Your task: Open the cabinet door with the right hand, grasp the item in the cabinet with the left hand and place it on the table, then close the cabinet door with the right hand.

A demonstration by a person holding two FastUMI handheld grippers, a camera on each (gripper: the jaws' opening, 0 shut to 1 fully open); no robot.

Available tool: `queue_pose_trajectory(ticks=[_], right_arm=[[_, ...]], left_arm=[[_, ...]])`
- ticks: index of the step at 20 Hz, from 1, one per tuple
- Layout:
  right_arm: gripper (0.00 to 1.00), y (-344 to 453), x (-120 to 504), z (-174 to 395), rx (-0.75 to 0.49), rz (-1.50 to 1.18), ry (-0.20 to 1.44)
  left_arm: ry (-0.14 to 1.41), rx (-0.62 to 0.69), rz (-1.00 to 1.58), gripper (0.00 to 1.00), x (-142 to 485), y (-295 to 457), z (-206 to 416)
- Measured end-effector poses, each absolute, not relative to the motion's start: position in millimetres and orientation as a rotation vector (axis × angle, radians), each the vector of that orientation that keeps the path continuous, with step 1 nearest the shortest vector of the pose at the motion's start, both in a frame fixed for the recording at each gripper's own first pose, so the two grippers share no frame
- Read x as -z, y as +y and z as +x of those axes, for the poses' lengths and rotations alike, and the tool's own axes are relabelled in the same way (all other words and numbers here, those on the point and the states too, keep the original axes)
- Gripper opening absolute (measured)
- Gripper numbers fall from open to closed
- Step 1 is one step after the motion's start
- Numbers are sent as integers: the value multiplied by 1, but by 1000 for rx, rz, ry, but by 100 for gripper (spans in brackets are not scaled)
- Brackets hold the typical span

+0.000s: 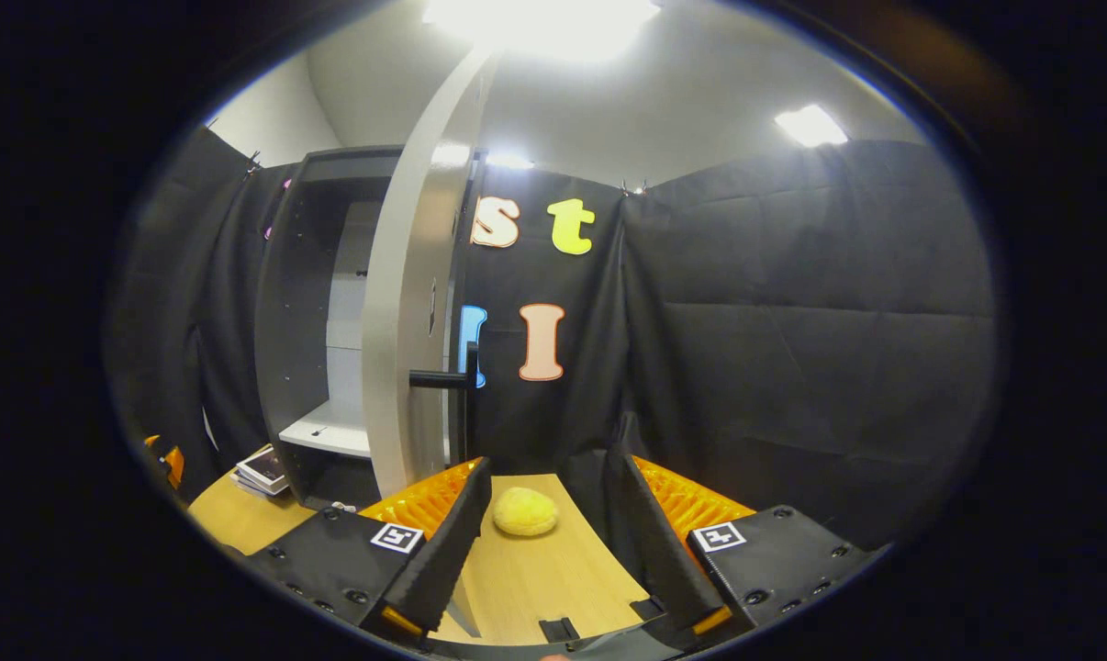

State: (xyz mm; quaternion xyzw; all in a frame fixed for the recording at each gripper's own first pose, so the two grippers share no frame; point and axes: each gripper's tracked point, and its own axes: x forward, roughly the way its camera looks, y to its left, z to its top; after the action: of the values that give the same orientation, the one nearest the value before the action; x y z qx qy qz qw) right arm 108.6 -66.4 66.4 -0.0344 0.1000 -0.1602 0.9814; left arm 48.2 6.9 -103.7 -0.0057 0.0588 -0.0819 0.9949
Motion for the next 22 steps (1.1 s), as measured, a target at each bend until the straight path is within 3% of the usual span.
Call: queue_pose_trajectory(ticks=[8, 11, 22], right_arm=[[91, -36, -65, 105, 357, -23, 193], [88, -21, -66, 105, 356, -33, 193], [91, 40, -65, 113, 260, -18, 176]], left_arm=[[131, 191, -3, 84, 122, 44, 54], [139, 191, -3, 84, 129, 59, 58], [133, 207, -19, 84, 132, 76, 64]])
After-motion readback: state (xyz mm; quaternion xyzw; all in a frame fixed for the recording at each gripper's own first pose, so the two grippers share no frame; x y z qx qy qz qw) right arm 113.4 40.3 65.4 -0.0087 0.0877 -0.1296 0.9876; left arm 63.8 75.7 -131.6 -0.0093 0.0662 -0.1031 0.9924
